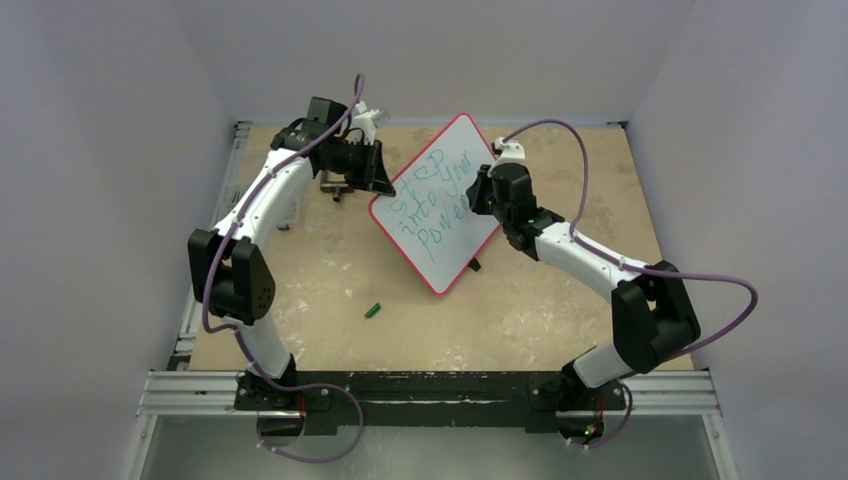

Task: Write a sentence on the whiteboard

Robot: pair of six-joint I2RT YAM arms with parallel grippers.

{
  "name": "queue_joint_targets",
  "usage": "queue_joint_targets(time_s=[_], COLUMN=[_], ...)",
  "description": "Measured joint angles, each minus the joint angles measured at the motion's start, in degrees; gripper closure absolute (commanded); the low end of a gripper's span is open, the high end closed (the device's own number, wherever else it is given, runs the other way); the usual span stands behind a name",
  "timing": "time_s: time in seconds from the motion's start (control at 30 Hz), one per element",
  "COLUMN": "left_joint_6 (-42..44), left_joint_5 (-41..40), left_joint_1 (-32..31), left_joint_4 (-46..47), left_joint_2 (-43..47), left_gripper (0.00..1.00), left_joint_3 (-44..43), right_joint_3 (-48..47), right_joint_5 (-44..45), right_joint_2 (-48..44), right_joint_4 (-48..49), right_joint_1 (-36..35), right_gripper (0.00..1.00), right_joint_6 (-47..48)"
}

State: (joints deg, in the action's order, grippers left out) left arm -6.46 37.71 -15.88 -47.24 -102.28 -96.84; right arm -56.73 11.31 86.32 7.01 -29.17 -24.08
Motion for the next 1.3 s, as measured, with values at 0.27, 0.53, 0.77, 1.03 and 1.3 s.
queue_joint_targets(time_s=[0.27,0.53,0.77,1.03,1.3], left_joint_6=[0.0,0.0,0.0,0.0,0.1], left_joint_5=[0.0,0.0,-0.6,-1.0,-2.6], left_joint_1=[0.0,0.0,0.0,0.2,0.4], left_joint_4=[0.0,0.0,-0.1,0.0,0.1], left_joint_2=[0.1,0.1,0.0,-1.1,-2.6], left_gripper=[1.0,1.0,1.0,0.95,0.84], left_joint_3=[0.0,0.0,0.0,0.0,0.0], right_joint_3=[-0.2,-0.2,-0.1,1.1,1.8], right_joint_5=[1.7,3.5,4.3,4.2,4.2], right_joint_2=[-0.8,-10.3,-17.9,-18.6,-18.9], right_joint_4=[-1.1,-3.6,-3.6,-3.6,-3.6], right_joint_1=[0.0,0.0,0.0,0.0,0.0], right_gripper=[1.0,1.0,1.0,1.0,1.0], right_joint_6=[0.2,0.1,0.1,0.1,0.1])
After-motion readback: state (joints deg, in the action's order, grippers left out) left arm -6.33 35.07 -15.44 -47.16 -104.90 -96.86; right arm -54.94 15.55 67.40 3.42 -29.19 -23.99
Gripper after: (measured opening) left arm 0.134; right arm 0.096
